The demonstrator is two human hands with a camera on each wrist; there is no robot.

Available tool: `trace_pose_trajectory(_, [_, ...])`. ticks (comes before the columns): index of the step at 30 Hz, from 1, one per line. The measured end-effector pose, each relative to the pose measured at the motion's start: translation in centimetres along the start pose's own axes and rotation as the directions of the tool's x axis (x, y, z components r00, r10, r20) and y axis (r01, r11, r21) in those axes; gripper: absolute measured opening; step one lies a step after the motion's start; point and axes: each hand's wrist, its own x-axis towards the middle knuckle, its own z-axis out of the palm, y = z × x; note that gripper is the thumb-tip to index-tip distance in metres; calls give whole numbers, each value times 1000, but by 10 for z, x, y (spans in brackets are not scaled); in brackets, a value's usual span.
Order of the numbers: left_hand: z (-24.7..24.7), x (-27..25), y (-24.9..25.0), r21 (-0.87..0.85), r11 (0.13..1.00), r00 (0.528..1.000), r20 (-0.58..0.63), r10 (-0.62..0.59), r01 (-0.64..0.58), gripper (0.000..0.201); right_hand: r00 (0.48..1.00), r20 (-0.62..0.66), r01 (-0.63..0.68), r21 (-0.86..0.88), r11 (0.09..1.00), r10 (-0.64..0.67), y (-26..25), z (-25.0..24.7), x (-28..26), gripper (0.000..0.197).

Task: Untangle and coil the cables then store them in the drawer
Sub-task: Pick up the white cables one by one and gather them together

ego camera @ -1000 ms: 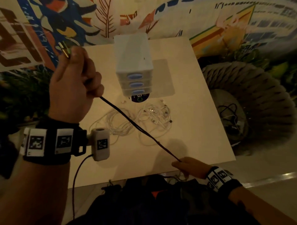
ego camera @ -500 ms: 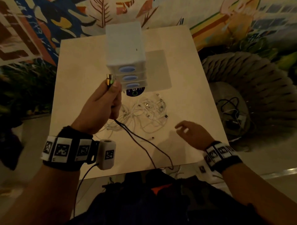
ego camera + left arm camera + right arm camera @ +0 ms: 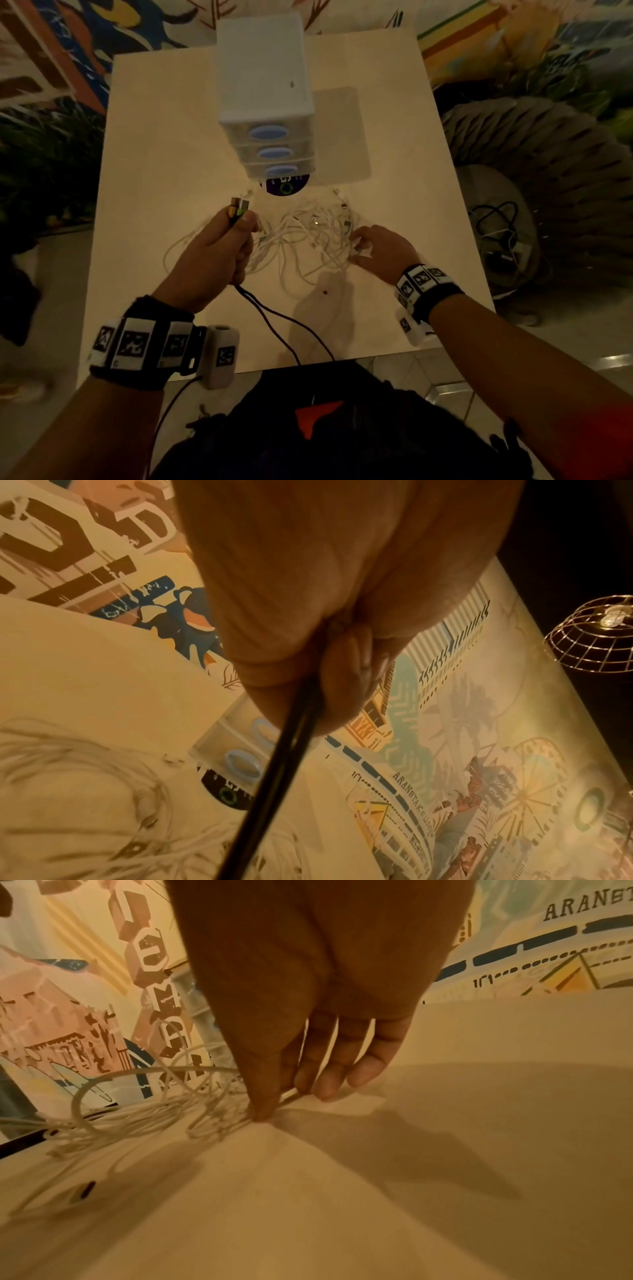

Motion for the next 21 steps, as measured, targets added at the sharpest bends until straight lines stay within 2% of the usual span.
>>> trace_pose_trajectory(4, [8,9,-10,36,999,999,31,-40,39,24,999,39,-15,-57,998,17,1,-3,2,28])
trace_pose_trajectory(7, [12,16,-20,86,995,996,66,-61,55,24,991,123,-51,-48,998,56,1,-10,-7,30])
trace_pose_trajectory(10, [12,25,-33,124,988,993,70,-100,91,25,991,126,-63,170,984,42,3,-18,-32,19])
trace_pose_trajectory(14, [17,34,-51,271,945,977,56,-203,181,22,984,101,-178,505,844,147,5,-14,-63,13])
trace_pose_trajectory(18, [30,42,-60,492,853,967,82,-243,173,37,977,106,-211,626,750,186,-7,-5,-70,10])
trace_pose_trajectory(21, [40,47,-66,504,853,972,97,-216,139,38,980,82,-186,685,704,180,-19,-7,-72,11])
